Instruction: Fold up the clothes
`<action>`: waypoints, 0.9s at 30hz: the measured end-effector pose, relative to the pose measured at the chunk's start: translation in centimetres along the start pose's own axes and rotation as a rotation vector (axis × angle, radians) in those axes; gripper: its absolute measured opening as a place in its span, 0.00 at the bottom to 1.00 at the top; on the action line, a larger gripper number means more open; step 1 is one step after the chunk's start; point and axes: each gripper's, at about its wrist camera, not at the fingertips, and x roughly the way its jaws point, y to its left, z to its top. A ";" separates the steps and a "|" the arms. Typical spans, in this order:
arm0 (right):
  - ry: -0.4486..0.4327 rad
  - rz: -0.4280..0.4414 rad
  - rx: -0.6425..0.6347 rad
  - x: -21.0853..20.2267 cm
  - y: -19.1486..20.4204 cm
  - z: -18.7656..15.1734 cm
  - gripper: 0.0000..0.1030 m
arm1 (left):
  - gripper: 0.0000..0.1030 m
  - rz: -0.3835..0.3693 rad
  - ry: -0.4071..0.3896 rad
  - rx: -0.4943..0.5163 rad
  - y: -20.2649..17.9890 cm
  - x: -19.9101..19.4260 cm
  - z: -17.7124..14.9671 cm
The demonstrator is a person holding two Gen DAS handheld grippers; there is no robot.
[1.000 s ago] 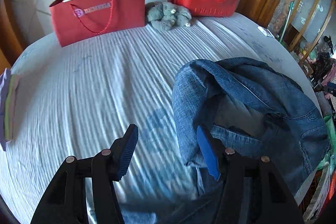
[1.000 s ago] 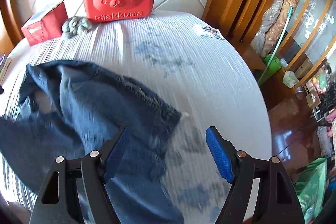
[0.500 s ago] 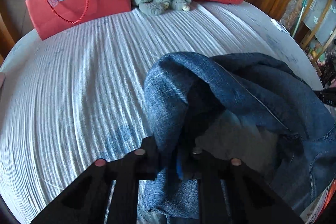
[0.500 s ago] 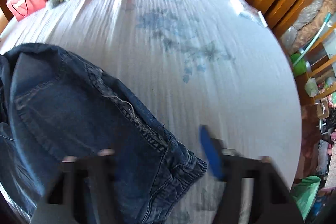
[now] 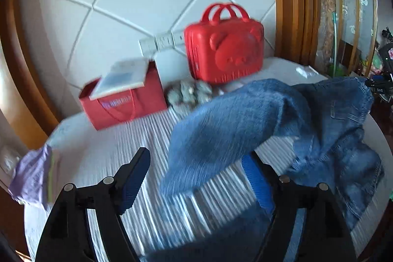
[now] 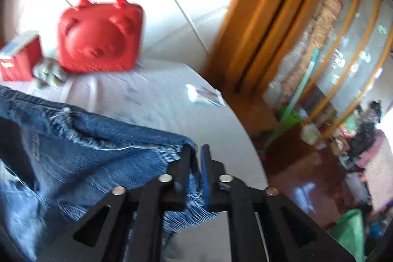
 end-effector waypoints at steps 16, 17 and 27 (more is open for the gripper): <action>0.246 0.085 0.060 5.7 1.2 -7.4 0.47 | 0.76 -0.011 0.192 -0.247 4.3 10.1 0.7; 0.245 0.098 0.066 5.8 1.4 -7.2 0.47 | 0.76 -0.017 0.198 -0.243 3.6 11.2 1.2; 0.218 0.258 0.023 7.8 6.0 -3.9 0.59 | 0.17 0.000 0.365 -0.187 0.3 20.0 1.2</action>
